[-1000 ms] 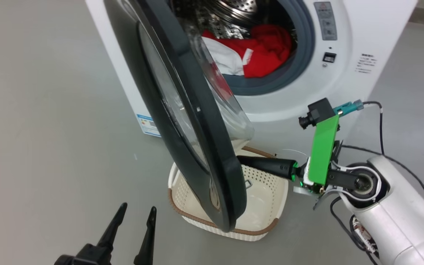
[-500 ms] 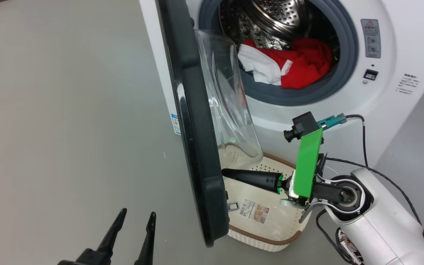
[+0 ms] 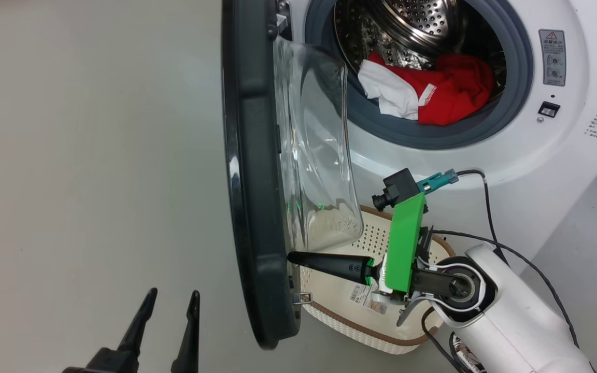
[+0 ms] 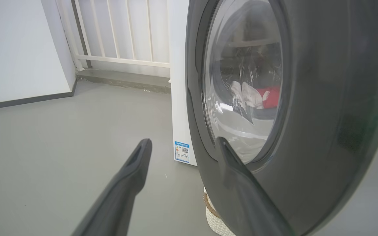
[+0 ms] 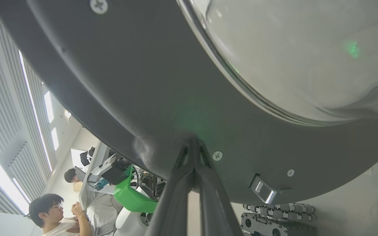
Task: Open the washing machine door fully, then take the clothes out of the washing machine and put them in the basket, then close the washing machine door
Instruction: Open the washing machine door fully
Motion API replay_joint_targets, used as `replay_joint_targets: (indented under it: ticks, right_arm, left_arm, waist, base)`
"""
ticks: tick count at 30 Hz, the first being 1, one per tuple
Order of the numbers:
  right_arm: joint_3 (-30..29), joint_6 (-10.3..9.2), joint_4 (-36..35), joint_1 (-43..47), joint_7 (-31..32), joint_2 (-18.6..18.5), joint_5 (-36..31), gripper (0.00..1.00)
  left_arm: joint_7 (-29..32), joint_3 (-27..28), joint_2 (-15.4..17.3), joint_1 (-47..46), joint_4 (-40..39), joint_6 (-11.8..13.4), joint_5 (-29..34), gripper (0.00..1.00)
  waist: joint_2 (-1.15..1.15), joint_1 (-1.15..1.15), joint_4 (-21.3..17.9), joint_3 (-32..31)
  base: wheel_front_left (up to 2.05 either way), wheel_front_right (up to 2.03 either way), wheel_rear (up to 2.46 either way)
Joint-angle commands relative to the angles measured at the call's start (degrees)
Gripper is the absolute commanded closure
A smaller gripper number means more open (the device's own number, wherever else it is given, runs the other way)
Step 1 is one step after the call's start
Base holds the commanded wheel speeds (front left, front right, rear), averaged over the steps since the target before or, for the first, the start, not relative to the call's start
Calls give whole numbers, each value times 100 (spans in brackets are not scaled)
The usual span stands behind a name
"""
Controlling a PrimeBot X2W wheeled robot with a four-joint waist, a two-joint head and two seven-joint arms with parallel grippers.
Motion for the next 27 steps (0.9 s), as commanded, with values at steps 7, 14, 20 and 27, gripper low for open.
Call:
replay_joint_targets:
  ticks: [7, 14, 20, 27]
  right_arm:
    - [182, 44, -104, -193, -132, 187, -40, 100]
    - [113, 44, -80, -38, -409, 48, -171, 50]
    - [56, 44, -120, 352, -759, -199, -277, 0]
    - [34, 44, -92, 659, -1117, -431, -382, 0]
  left_arm:
    - [-70, 219, 48, -20, -175, 71, -72, 0]
    - [-70, 164, 48, -88, -64, 16, -52, 0]
    - [-70, 160, 48, -213, 135, -85, 5, 0]
    - [-70, 309, 48, -240, 186, -134, 11, 0]
  waist:
    - [0, 0, 4, 13]
    - [0, 0, -38, -56]
    - [0, 0, -115, -146]
    - [0, 0, -363, -135]
  base:
    - [0, 0, 0]
    - [0, 0, 0]
    - [0, 0, 0]
    - [0, 0, 0]
